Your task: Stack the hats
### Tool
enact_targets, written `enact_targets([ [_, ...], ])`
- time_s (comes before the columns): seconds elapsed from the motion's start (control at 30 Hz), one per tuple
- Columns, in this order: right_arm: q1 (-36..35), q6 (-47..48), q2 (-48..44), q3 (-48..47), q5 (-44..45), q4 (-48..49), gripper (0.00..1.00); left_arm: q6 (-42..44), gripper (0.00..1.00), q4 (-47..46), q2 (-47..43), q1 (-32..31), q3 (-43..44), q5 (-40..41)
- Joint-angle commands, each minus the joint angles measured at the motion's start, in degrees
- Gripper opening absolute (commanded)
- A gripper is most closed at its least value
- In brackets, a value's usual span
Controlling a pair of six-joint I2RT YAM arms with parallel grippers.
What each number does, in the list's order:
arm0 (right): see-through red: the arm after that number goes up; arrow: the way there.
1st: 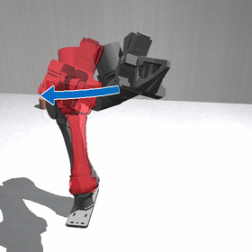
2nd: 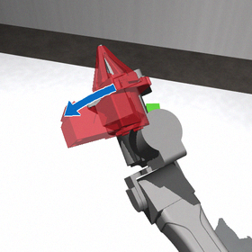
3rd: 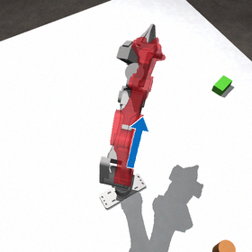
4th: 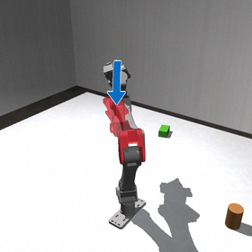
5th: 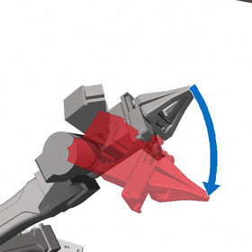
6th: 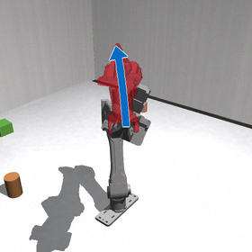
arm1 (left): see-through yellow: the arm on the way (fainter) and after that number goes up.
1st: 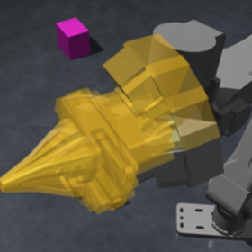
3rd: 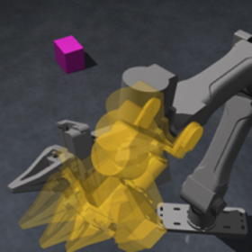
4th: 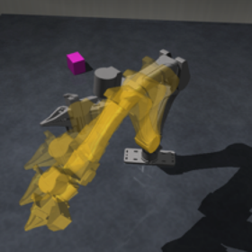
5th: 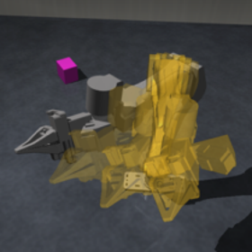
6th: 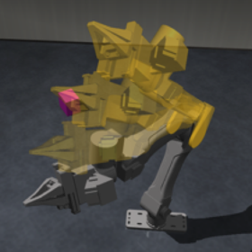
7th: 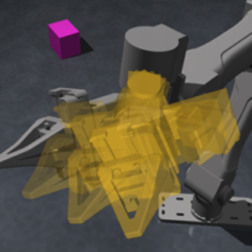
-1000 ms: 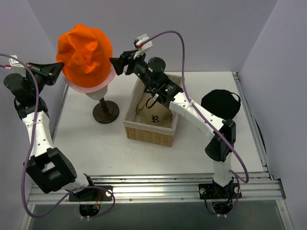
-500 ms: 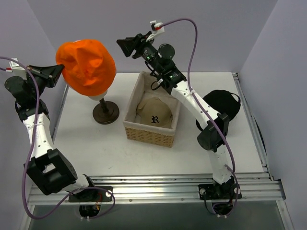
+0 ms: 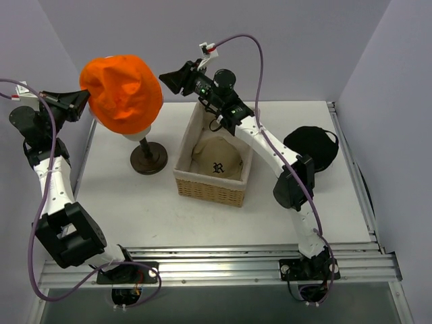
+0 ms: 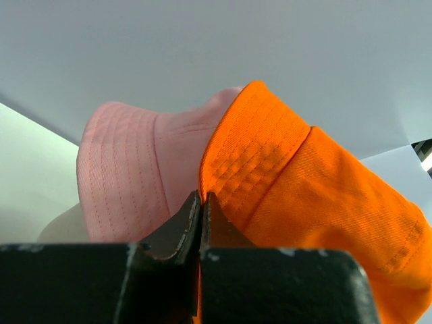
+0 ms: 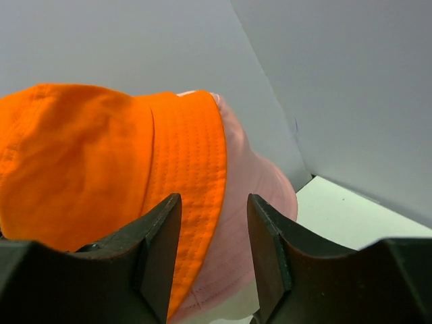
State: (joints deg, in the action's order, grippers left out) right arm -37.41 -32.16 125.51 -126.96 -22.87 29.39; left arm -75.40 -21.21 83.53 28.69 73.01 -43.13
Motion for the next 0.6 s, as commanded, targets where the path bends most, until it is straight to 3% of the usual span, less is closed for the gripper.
enact_targets([
  [0.0,0.5,-3.0,-1.9,2.6,-3.6,5.4,0.38,-0.1,0.02,-3.9,0.5,-0.1,2.2,0.7],
  [0.57,0.2,-7.3,-2.7,8.6,-7.8,11.4,0.33,0.2,0.02,-4.0,0.5,-0.7,2.4,0.8],
])
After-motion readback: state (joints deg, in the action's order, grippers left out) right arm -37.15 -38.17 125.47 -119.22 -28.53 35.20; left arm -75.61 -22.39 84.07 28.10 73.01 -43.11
